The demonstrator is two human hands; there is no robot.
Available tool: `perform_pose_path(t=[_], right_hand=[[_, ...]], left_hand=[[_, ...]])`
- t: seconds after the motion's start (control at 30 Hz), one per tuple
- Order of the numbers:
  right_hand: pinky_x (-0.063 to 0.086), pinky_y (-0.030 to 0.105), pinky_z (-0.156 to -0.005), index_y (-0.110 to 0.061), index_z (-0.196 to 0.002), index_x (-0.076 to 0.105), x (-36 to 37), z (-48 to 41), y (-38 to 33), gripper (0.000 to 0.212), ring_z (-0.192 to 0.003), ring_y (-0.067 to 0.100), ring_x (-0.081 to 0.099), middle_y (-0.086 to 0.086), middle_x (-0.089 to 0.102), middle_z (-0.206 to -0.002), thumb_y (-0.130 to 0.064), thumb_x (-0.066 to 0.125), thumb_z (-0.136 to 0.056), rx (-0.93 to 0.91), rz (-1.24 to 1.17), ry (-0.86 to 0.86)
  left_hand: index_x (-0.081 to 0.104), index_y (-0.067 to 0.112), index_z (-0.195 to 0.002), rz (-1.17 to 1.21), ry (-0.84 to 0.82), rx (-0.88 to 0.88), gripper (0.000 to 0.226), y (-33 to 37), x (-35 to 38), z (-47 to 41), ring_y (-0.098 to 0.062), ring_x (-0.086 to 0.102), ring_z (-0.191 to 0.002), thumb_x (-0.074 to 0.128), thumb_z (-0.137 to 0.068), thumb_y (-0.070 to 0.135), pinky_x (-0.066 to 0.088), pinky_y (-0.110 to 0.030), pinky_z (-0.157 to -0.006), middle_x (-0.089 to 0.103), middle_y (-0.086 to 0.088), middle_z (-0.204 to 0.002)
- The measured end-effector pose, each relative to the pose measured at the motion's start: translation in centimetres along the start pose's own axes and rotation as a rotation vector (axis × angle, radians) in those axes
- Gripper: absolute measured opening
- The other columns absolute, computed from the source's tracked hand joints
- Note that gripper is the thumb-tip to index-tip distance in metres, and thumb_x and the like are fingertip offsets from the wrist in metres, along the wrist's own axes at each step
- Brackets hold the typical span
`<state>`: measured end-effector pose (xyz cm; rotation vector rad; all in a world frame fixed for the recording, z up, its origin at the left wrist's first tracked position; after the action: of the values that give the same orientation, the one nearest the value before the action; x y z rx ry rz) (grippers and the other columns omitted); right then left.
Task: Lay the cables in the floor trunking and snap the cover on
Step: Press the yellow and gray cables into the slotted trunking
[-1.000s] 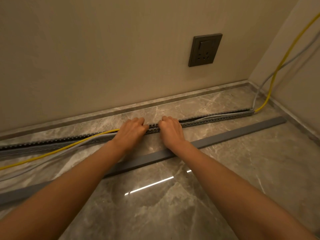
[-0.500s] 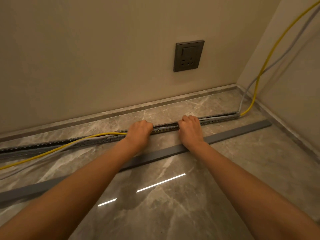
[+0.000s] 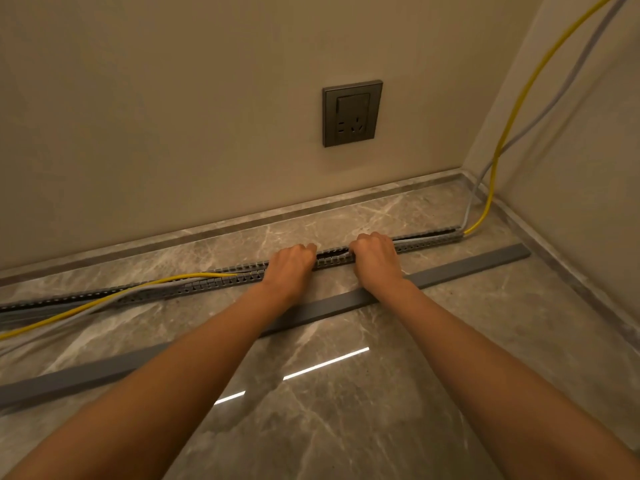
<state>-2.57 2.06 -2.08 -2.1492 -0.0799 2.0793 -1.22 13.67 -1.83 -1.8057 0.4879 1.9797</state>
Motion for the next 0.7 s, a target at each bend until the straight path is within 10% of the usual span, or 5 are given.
perform_pose_path(t=[0.23, 0.7], right_hand=[[0.047, 0.043, -0.090, 0.005, -0.085, 0.069, -0.8, 0.7, -1.1, 0.015, -0.090, 0.040, 0.062, 0.022, 0.069, -0.090, 0.010, 0.062, -0.073, -0.202, -0.015, 0.133], [0.042, 0.039, -0.090, -0.001, -0.107, 0.065, 0.6, -0.3, -9.0, 0.024, -0.109, 0.032, 0.052, 0.017, 0.060, -0.114, -0.001, 0.048, -0.090, -0.412, -0.123, -0.024]], left_hand=[[0.057, 0.004, -0.105, 0.119, 0.033, -0.023, 0.016, -0.8, 0.2, 0.2, -0.033, 0.057, -0.097, 0.048, -0.092, 0.004, 0.046, -0.037, -0.079, 0.060, -0.018, -0.111], [0.057, 0.003, -0.113, -0.029, 0.003, -0.416, 0.024, -10.1, -0.3, 6.1, -0.037, 0.052, -0.112, 0.046, -0.092, 0.006, 0.044, -0.043, -0.089, 0.054, -0.019, -0.120]])
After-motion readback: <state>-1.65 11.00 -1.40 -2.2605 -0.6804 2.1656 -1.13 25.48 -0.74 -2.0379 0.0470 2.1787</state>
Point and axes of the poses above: each hand's wrist, its own z-axis away from the middle knuckle, its own x-axis out of the palm, y = z × x, the point moved 6 cm from there along -z, towards the middle knuckle
